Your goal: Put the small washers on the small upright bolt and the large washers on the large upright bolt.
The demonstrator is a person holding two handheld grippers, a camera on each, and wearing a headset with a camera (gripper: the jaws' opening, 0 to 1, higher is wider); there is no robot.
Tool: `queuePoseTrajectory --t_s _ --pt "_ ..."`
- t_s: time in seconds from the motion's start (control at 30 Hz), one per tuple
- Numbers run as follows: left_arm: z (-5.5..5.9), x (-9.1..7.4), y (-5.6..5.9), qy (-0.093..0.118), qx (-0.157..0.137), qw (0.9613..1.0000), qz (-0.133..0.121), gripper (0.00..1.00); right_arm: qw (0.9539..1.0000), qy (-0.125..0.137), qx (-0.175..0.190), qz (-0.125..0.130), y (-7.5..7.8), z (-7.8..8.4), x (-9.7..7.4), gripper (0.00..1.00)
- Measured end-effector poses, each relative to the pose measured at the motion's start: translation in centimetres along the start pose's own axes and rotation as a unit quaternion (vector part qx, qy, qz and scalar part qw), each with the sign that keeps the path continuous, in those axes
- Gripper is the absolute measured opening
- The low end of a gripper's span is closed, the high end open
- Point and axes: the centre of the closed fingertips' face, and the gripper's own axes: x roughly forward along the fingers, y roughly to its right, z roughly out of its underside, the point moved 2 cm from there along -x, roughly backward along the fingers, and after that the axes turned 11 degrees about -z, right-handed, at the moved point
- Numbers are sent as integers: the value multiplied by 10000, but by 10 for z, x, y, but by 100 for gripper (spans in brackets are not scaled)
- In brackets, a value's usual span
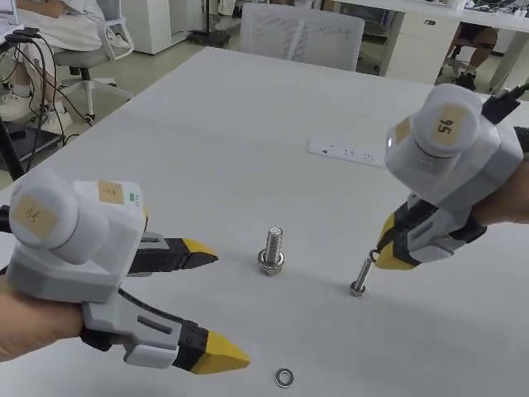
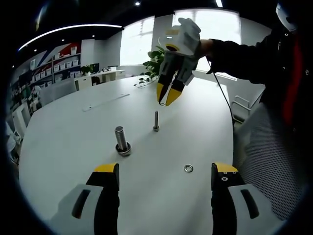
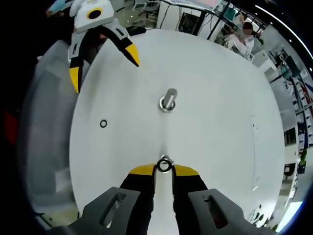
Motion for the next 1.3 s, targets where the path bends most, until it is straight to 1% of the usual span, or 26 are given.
queuePoseTrajectory --t_s 0.2,0.33,0.4,0.53,1.3 --pt "1 1 0 -13 -23 10000 -4 76 10000 -16 19 -59 6 1 5 14" --pt "2 1 0 -31 -36 10000 -5 76 9999 -30 26 -110 8 2 8 14" --pt "2 2 -1 -45 -38 10000 -5 76 9999 -56 39 -146 13 4 11 14" --pt "2 2 -1 -62 -46 10000 -2 76 9998 -82 50 -191 15 7 14 14" --pt "5 5 -3 -116 -97 9999 28 76 9991 -194 75 -376 14 10 28 14"
